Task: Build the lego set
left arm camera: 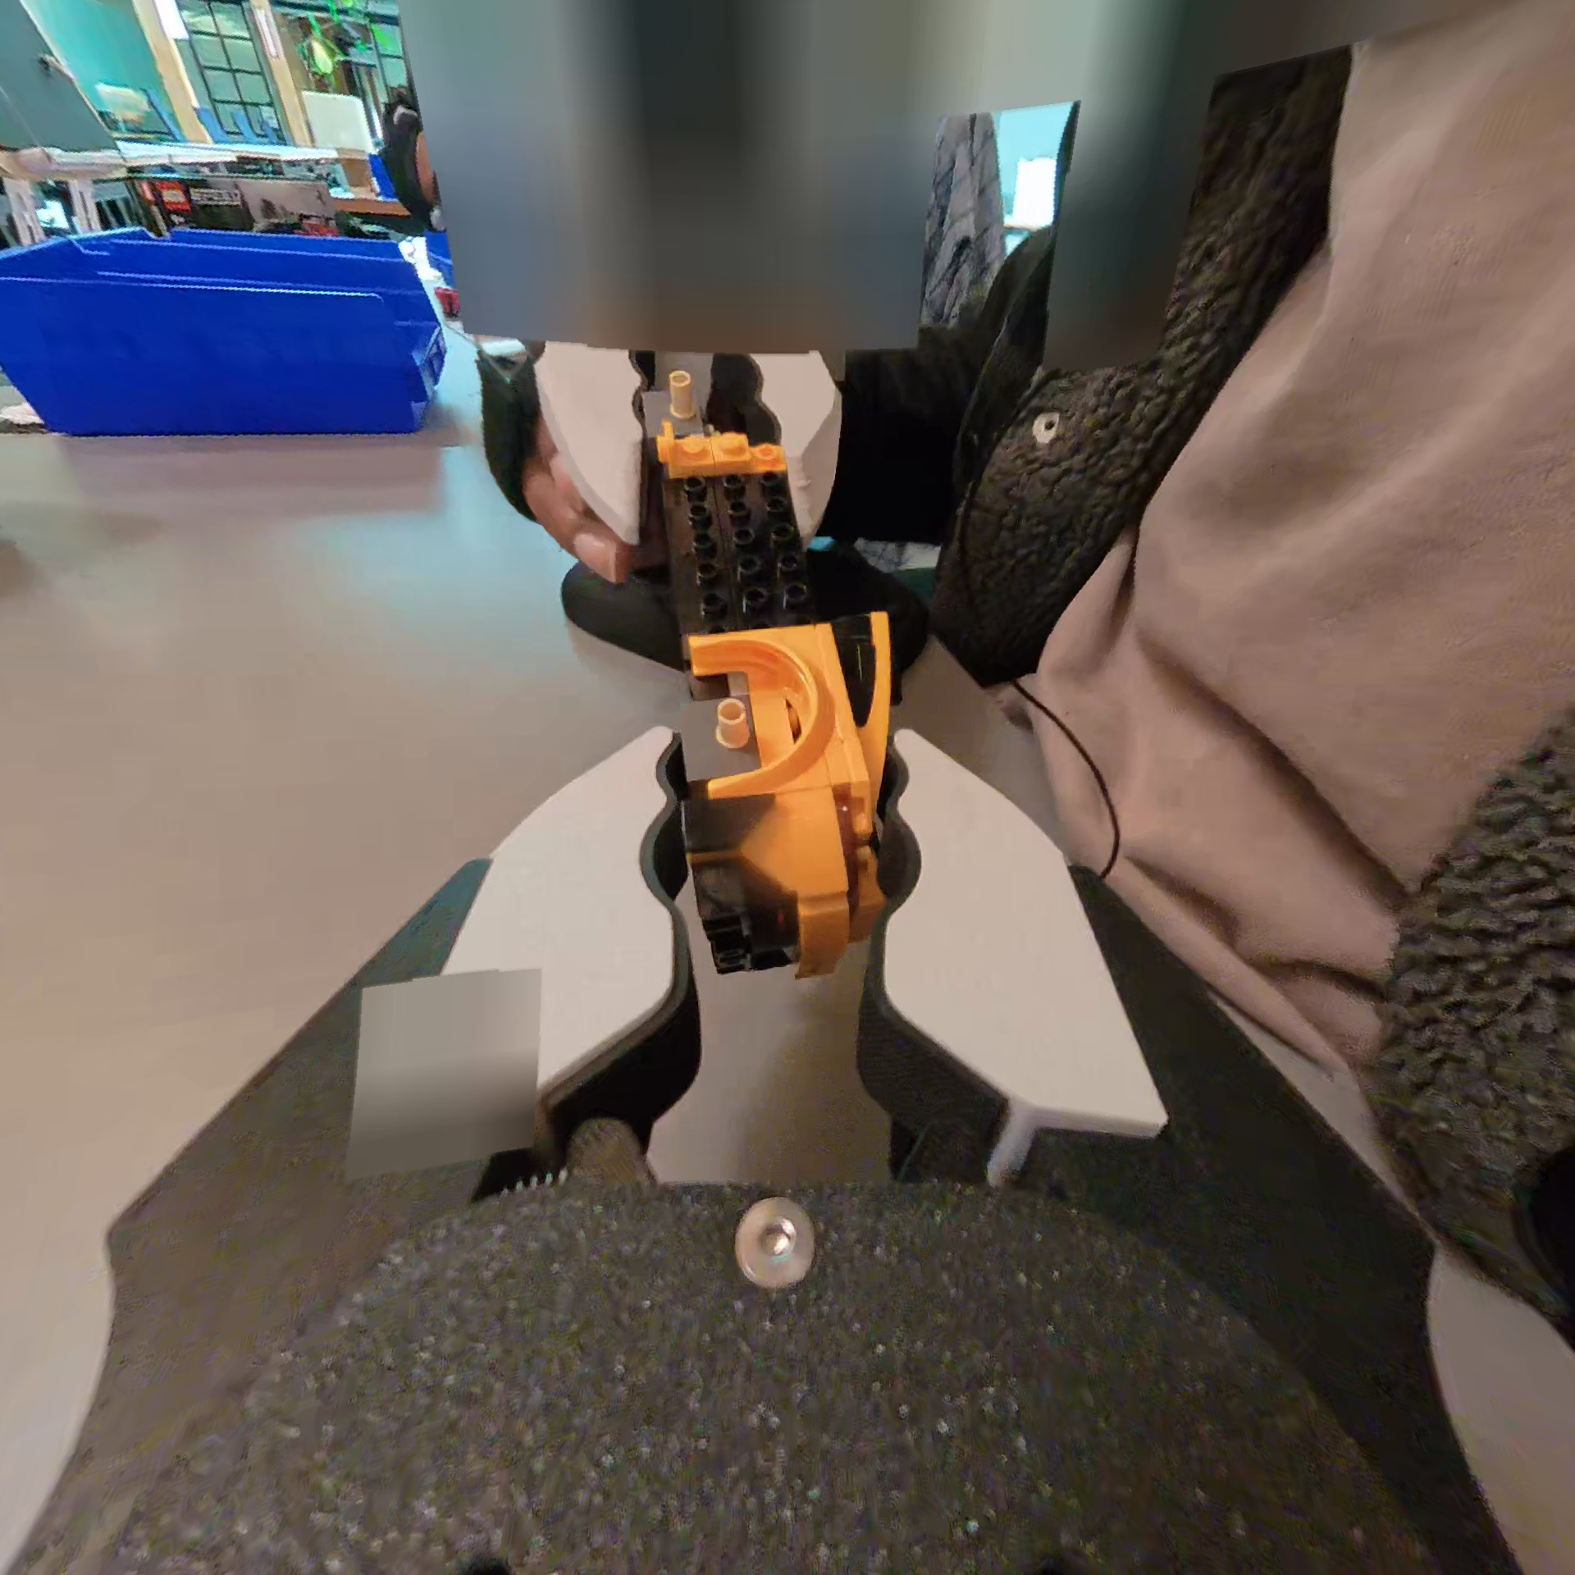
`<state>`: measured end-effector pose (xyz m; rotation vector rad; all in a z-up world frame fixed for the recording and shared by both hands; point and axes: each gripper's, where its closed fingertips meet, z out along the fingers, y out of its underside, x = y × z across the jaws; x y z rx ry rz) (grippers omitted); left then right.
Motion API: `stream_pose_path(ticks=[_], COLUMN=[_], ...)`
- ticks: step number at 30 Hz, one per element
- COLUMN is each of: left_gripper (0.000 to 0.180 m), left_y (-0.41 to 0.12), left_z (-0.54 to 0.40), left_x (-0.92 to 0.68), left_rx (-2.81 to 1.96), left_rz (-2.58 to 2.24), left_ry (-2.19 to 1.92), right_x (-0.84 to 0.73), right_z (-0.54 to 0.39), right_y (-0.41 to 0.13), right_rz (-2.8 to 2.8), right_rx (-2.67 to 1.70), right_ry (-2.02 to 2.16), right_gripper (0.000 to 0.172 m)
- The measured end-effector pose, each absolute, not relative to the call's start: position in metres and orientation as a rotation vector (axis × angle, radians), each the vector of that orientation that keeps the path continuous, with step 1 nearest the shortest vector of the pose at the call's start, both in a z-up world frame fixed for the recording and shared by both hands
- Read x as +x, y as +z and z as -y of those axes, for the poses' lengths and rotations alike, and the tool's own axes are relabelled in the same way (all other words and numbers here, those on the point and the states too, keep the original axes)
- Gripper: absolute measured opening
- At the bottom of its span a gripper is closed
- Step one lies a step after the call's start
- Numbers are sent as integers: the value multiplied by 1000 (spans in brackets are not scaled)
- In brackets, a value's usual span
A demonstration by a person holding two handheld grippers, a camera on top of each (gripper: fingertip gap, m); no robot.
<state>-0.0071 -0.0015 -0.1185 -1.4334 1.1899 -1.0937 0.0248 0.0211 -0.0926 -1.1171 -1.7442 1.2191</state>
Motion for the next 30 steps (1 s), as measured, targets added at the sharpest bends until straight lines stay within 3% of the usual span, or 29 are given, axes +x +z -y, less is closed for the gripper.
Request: stream_pose_path(ticks=[30], left_gripper=[42], left_y=[-106], left_z=[3], left_x=[-8], left_rx=[-1430], left_rz=[-1086], left_ry=[-1294], right_x=[19], right_z=[-23], right_y=[-78], right_rz=[1596], right_rx=[-1164], right_ry=[1352], right_gripper=[32])
